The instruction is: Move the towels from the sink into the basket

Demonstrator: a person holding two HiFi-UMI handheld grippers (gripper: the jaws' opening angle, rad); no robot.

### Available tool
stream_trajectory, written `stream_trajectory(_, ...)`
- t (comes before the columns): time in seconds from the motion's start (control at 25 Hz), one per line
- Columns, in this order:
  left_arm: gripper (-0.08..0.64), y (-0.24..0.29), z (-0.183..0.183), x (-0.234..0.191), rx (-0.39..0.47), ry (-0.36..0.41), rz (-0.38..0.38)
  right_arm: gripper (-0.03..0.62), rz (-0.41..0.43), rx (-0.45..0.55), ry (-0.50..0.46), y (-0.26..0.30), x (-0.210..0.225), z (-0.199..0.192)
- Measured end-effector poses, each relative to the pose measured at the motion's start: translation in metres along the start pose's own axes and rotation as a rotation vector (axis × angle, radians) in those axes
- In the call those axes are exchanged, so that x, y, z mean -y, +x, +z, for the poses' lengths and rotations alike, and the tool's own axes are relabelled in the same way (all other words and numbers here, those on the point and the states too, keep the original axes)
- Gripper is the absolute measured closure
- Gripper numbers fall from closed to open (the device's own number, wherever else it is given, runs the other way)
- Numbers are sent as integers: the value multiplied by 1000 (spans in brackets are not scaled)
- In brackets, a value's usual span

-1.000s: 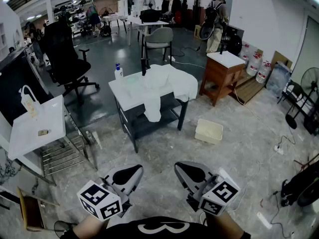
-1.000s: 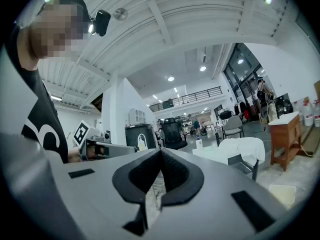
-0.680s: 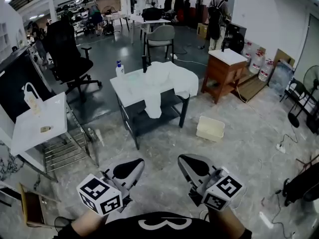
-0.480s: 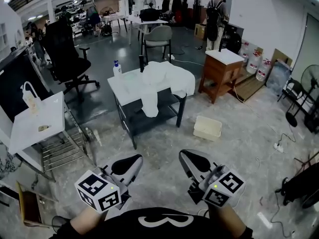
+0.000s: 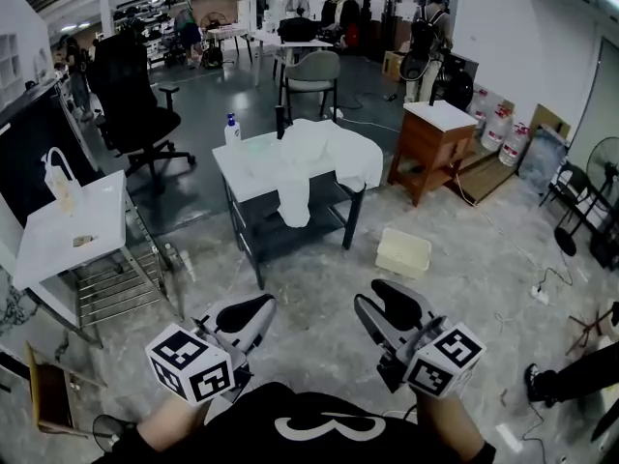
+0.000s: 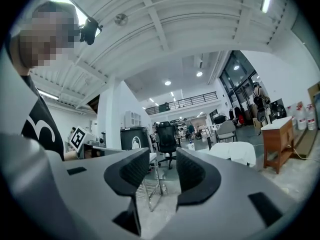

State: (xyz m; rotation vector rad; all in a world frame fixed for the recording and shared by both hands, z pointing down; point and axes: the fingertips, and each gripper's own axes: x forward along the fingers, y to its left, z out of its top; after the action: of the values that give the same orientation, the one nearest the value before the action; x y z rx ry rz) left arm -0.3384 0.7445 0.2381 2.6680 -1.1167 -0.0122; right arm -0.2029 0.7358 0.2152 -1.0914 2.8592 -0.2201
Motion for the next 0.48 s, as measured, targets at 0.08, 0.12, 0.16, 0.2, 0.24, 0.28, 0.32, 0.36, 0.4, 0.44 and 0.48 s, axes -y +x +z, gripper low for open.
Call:
stream_trajectory(0.08, 554, 4, -6, -10, 0, -7, 6, 407, 1, -17, -9, 8, 5, -8)
stream_trajectory(0.12, 554, 8, -9, -17, -3, -13, 9, 384, 0, -28, -15, 14, 9, -12)
stream_trajectory(0.16, 554, 12, -12, -24, -6, -22, 11, 370, -3, -40, -21, 20, 13, -16)
stream_trajectory(0.2, 554, 16, -15, -32, -9, -33, 13, 362, -8, -50, -25, 26, 17, -20)
stream_trajectory(0.24, 554, 20, -18, -40, -13, -44, 14, 353, -13, -58, -24, 34, 22, -24)
stream_trajectory(0.28, 554, 25, -20, -49, -16, -53, 14, 347, -18, -65, -20, 42, 28, -28)
stream_trajectory(0.32, 554, 30, -22, -60, -18, -59, 13, 342, -23, -71, -15, 51, 35, -32)
stream_trajectory(0.36, 554, 37, -22, -70, -18, -64, 12, 338, -28, -77, -10, 60, 42, -35)
stream_trajectory(0.4, 554, 43, -22, -82, -18, -71, 11, 333, -34, -84, -7, 71, 50, -37)
stream_trajectory(0.44, 554, 50, -21, -94, -19, -78, 10, 331, -38, -91, -5, 81, 58, -39)
stream_trajectory(0.48, 554, 58, -21, -106, -21, -87, 9, 331, -42, -98, -3, 93, 67, -41)
